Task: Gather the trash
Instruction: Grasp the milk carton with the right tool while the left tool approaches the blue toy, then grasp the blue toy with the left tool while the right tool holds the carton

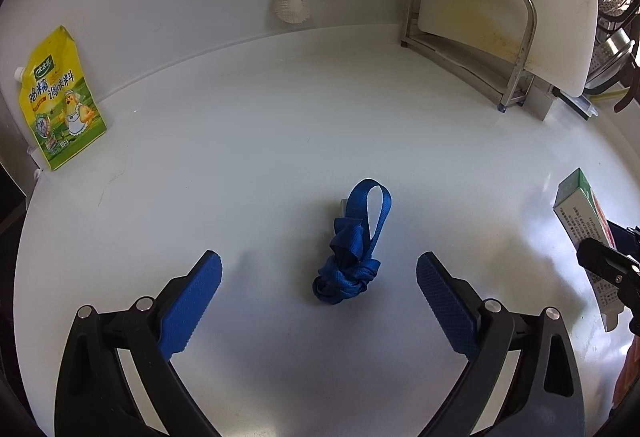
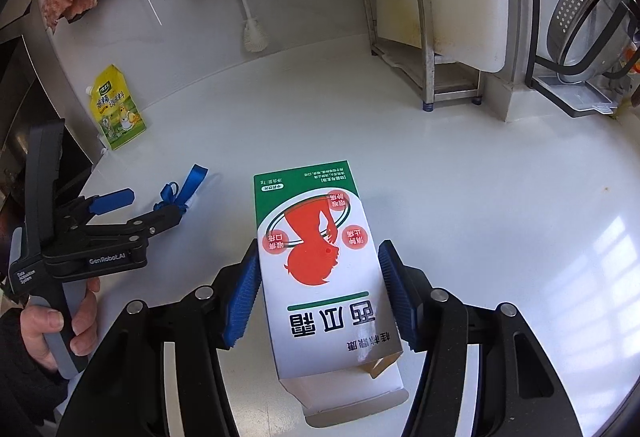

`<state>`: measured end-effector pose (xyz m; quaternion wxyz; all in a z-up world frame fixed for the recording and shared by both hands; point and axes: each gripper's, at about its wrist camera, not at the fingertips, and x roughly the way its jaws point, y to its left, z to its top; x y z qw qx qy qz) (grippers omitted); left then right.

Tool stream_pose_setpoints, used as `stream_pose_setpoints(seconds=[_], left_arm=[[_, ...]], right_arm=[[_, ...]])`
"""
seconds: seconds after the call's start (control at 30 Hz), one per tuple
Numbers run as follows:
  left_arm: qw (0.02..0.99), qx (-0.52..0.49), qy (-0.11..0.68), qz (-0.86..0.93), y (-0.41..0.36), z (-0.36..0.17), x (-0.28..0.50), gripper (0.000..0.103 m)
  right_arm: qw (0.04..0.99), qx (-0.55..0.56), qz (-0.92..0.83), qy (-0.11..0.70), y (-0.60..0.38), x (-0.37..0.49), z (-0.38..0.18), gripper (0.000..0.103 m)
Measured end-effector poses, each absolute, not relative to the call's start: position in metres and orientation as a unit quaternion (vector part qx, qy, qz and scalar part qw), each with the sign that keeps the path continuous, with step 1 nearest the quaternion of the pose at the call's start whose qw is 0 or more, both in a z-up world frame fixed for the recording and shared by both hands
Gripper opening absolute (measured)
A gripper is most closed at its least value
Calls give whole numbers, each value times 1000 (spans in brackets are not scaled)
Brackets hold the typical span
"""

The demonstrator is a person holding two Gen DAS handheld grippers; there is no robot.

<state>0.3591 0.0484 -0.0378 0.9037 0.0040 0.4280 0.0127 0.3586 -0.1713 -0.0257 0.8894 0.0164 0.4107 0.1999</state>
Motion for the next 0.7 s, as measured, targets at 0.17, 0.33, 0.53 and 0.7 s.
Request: stream_pose_setpoints(seconds=[0.17, 0.33, 0.53, 0.7], left_arm=[[893, 6, 449, 4, 43, -47, 367, 68], [897, 2, 442, -11, 43, -44, 361, 27], [904, 6, 428, -18, 45, -38, 338, 22], [928, 24, 371, -2, 43, -10, 293, 22]], right_arm=[[891, 29, 201, 405, -174, 356, -18, 56], [892, 32, 202, 402, -172, 351, -17, 56], [896, 26, 199, 396, -167, 331, -16, 56], [903, 43, 191, 383, -171, 297, -13, 56]])
